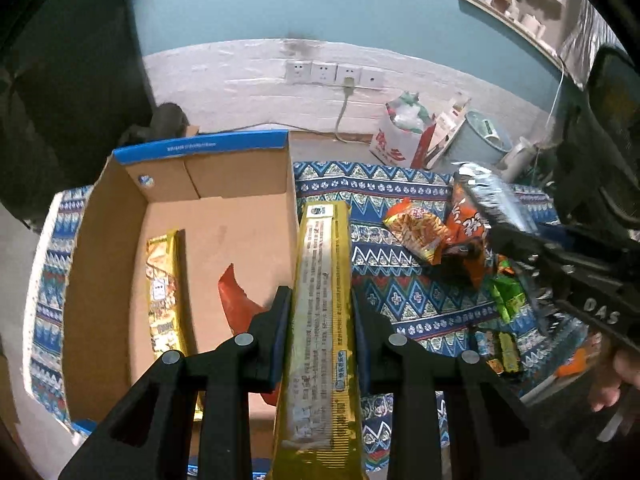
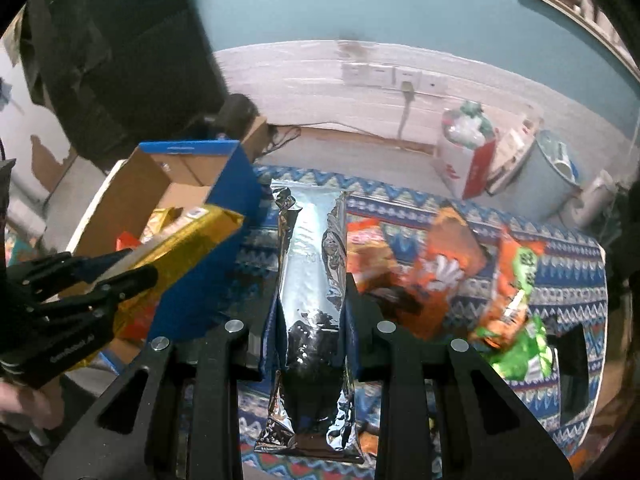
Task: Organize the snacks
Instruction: 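Carry both bars over the cardboard box and lower them inside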
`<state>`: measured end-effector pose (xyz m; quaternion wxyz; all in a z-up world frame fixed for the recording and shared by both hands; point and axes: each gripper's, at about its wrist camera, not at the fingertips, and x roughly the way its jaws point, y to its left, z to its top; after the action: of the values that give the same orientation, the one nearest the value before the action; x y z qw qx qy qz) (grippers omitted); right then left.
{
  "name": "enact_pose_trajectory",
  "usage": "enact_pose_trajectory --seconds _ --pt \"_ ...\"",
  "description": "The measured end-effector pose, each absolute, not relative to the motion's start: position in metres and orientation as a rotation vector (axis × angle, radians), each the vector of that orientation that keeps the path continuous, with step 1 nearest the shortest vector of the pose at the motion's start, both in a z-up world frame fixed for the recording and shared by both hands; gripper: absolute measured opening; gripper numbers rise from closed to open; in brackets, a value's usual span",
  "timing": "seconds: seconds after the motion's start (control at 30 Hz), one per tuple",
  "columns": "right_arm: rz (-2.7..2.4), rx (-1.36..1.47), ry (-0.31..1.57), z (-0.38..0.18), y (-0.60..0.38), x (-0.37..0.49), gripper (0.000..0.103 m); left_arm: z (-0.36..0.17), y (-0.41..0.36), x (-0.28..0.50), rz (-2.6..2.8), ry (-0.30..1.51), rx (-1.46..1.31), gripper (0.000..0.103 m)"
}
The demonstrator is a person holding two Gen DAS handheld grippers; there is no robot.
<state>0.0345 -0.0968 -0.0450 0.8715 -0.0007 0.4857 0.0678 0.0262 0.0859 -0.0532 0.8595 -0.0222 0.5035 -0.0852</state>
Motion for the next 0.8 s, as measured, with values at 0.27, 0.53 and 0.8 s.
enact_pose_trajectory --seconds 0.27,0.53,0.8 --pt "0.197 -0.045 1.041 -0.056 -0.055 0.053 0.027 -0.038 0.107 0.014 -0.223 0.989 -0.115 0.029" --pt "0.235 -0.072 1.045 -0.061 -0.025 0.062 0.027 -0.028 0.131 0.008 -0.198 0.939 -0.170 0.029" --pt "0.275 -0.083 1.052 -0.064 0.005 0.070 0.027 -0.047 0.170 0.013 -0.066 0.996 -0.185 0.029"
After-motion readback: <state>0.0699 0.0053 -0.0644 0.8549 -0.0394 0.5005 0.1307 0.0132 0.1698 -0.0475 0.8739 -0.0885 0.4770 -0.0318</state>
